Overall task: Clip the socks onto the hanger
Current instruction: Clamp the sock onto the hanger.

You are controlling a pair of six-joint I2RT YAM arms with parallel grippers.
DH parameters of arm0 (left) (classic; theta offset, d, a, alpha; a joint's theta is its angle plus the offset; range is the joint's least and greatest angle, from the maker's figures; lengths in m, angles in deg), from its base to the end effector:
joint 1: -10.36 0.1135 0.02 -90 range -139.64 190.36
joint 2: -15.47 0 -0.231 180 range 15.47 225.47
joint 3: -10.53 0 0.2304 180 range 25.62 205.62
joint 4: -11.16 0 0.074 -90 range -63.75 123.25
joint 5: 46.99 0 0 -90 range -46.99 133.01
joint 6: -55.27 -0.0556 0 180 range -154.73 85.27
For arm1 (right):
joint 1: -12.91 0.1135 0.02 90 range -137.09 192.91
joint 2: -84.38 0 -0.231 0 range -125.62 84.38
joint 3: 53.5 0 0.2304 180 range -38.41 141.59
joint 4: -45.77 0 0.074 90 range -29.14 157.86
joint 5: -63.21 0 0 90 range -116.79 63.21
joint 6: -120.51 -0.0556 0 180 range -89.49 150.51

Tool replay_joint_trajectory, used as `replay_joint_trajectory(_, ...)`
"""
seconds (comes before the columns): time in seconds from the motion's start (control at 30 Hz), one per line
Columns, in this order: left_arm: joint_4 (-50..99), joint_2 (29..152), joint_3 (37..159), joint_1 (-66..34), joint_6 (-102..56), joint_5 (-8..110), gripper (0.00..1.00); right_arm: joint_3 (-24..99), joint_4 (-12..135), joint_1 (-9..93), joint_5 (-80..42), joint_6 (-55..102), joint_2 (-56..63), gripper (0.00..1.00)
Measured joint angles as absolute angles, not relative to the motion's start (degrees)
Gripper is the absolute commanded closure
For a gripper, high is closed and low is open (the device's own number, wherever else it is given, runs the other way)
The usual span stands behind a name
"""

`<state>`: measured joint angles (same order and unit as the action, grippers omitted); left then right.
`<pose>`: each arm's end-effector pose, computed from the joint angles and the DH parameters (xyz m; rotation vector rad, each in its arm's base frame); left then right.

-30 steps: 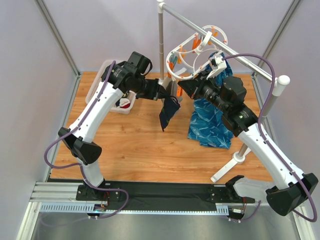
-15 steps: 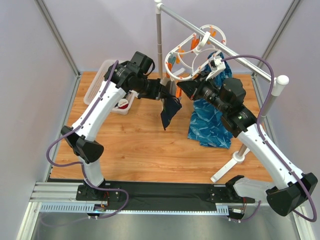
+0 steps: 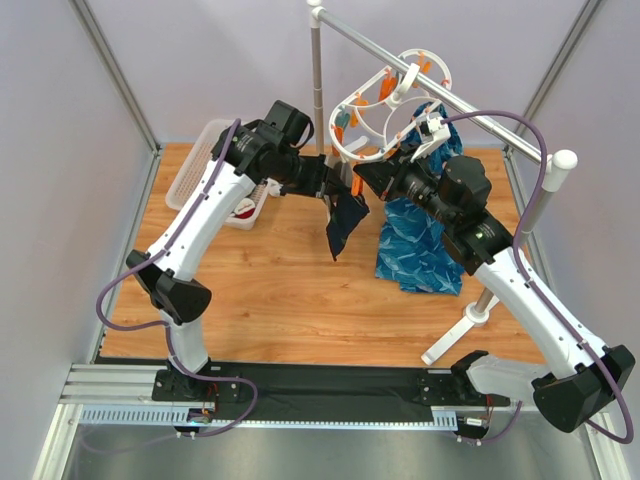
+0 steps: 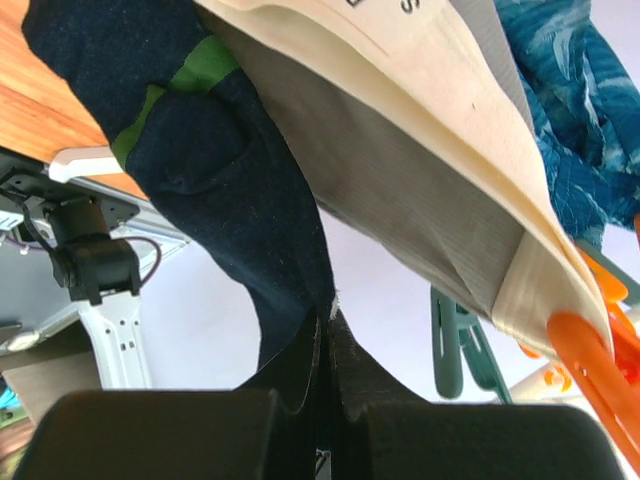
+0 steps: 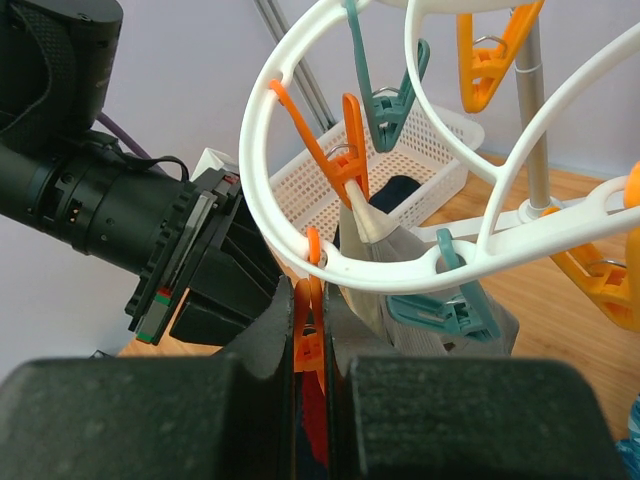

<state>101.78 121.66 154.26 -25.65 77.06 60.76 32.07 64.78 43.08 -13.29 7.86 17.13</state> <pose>0.2678 -0.2156 0.3742 1.6316 -2.3383 1.0365 0.2333 0.1507 0.3974 -0.3000 1.6297 0.8977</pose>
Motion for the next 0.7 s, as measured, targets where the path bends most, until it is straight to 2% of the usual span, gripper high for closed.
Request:
replay_joint_trajectory(0.5, 101.8, 121.7, 155.3, -26.1, 77.1, 60.7, 1.0, 32.1, 64.8, 43.1, -13.3, 8.2, 17.2, 0.99)
replay_joint_trajectory(0.7, 101.8, 121.7, 155.4, -26.2, 77.1, 60.7, 1.0, 32.1, 65.1, 43.1, -13.5, 9.0, 17.5, 0.81)
